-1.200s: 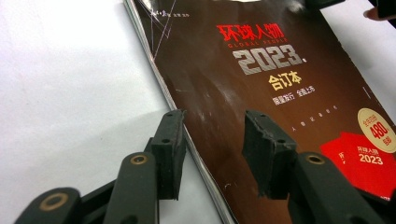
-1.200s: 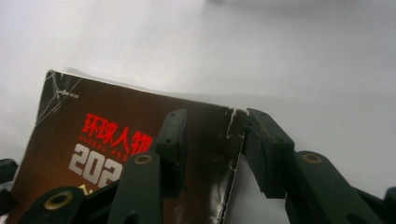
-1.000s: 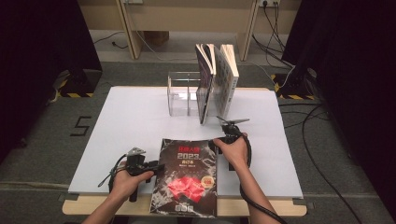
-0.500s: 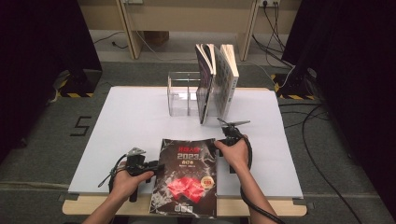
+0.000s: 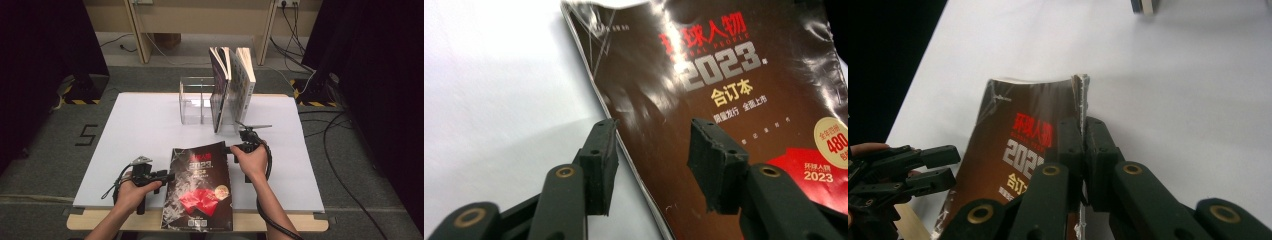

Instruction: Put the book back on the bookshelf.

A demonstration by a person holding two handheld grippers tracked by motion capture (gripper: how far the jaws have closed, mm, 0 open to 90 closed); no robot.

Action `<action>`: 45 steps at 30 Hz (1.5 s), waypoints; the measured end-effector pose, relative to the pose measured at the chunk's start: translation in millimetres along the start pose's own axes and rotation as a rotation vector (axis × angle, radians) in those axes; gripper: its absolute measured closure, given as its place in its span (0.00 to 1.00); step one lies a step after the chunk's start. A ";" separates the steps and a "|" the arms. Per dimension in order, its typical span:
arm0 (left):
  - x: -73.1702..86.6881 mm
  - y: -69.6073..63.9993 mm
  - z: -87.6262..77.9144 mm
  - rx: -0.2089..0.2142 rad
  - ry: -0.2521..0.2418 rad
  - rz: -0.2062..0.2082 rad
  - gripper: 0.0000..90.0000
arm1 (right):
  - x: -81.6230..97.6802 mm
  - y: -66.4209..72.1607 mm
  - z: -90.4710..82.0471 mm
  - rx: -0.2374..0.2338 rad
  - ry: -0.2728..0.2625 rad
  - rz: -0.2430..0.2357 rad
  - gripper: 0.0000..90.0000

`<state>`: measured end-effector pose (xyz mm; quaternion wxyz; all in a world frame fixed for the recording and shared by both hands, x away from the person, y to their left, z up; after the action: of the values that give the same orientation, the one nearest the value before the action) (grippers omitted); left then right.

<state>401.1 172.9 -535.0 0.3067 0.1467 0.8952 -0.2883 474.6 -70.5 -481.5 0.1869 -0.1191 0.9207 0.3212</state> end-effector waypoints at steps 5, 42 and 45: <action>-6.4 0.1 -5.7 -0.013 -0.029 0.024 0.56 | -8.5 7.0 -12.9 0.018 -0.061 -0.021 0.97; -9.3 -2.0 -7.6 -0.004 -0.041 0.038 0.52 | -51.2 59.2 -81.7 0.141 -0.388 -0.193 0.98; -9.6 -2.0 -7.7 -0.004 -0.042 0.037 0.52 | -54.2 61.3 -83.6 0.145 -0.401 -0.203 0.98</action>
<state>404.0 175.2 -523.1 0.3311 0.1564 0.8862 -0.2839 480.4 -71.4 -364.7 0.4055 -0.1310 0.8691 0.2509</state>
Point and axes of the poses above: each handheld gripper's, and its own axes: z roughly forward along the jaws, x roughly out of its underside, y roughly to its left, the point moved 8 cm from there along z, roughly forward along the jaws, and after that the axes turned 6 degrees about y, right-handed, at the moved point
